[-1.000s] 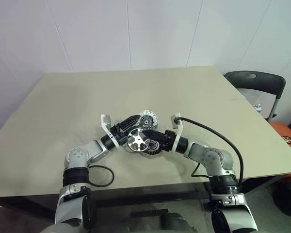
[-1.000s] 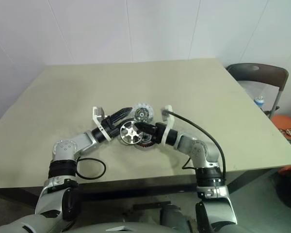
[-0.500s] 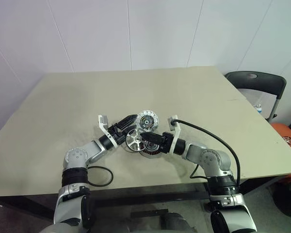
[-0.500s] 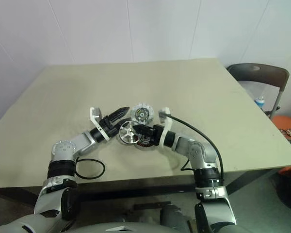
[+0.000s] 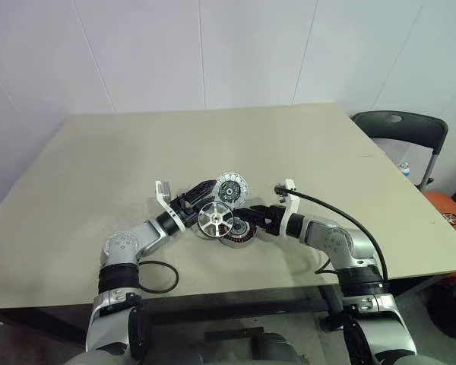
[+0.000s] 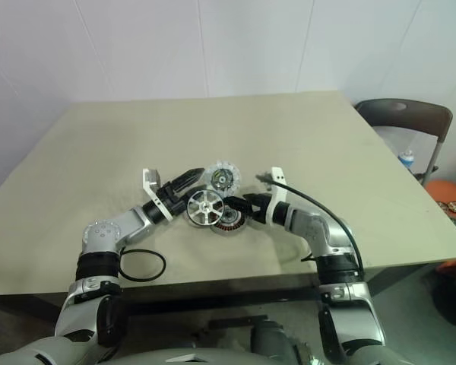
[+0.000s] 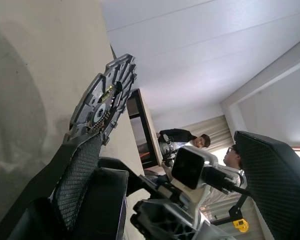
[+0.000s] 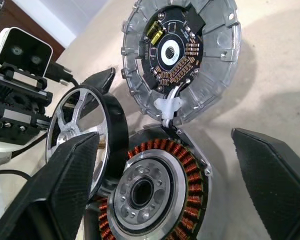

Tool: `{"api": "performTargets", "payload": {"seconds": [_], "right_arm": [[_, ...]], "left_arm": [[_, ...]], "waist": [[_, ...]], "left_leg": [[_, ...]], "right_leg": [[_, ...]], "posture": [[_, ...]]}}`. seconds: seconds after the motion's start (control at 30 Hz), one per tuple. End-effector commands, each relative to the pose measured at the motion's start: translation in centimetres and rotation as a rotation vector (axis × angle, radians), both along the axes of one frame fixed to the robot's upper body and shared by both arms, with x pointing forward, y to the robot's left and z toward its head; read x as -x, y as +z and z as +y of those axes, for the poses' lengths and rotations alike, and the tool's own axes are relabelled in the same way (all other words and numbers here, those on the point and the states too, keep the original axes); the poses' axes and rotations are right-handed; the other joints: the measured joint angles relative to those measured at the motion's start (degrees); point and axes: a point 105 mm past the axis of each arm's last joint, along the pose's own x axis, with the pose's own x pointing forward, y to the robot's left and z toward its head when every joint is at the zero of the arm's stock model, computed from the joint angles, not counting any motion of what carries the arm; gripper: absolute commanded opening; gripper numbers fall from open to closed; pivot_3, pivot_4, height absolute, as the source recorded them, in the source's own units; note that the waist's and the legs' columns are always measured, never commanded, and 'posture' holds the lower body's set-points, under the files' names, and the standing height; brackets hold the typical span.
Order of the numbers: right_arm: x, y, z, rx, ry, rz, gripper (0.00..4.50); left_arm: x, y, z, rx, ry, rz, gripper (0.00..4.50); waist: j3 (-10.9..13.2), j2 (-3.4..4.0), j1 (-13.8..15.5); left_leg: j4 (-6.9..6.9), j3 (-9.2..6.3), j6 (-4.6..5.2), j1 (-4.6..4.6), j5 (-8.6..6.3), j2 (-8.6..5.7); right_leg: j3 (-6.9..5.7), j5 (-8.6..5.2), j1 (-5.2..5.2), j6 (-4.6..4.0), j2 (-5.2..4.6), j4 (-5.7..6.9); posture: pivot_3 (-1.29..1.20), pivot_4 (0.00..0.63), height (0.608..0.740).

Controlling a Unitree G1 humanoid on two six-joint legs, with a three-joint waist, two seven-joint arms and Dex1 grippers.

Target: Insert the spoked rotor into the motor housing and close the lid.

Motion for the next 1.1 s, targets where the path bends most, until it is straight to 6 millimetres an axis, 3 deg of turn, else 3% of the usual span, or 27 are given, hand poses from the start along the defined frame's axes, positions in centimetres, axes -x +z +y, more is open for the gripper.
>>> {"api": "performTargets", "payload": {"seconds": [0.03,0.33,0.57,0.77,1.1], "right_arm": [[-0.2,1.7,1.0,-0.006,0.039,-0.062,4.46],[1.0,4.0,2.9,-0.051,0.156,-0.154,4.46],[1.7,2.2,3.3,0.114,0.213,-0.171,4.46],[1.5,1.7,3.6,0.150,0.208,-0.184,4.46],[1.8,1.1,4.0,0.146,0.216,-0.178,1.18]], "left_arm": [[-0.2,1.3,0.2,-0.001,0.009,-0.056,4.50],[0.0,1.1,0.2,-0.009,0.005,-0.052,4.50],[0.0,1.2,0.1,-0.009,0.003,-0.056,4.50],[0.0,1.2,0.1,-0.010,0.005,-0.057,4.50],[0.2,1.0,-0.1,-0.011,0.000,-0.053,4.50]], "waist": [[0.0,0.00,0.0],[0.0,0.00,0.0],[0.0,0.00,0.0],[0.0,0.00,0.0],[0.0,0.00,0.1]], "left_leg": [[0.00,0.00,0.00,0.00,0.00,0.00],[0.00,-0.01,0.00,0.01,0.00,0.00],[0.02,-0.01,0.00,0.02,0.00,0.00],[0.02,-0.01,-0.01,0.02,0.00,0.00],[0.02,-0.01,-0.01,0.02,0.00,0.00]], "right_leg": [[0.00,0.00,0.00,0.00,0.00,0.01],[-0.01,0.00,0.00,0.00,0.01,0.01],[-0.01,0.00,0.01,0.00,0.01,0.03],[-0.01,0.00,0.01,0.00,0.00,0.02],[-0.01,0.00,0.01,0.00,0.00,0.02]], "posture": [[0.00,0.000,0.740],[0.00,0.000,0.740],[0.00,0.000,0.740],[0.00,0.000,0.740],[0.00,0.000,0.740]]}}
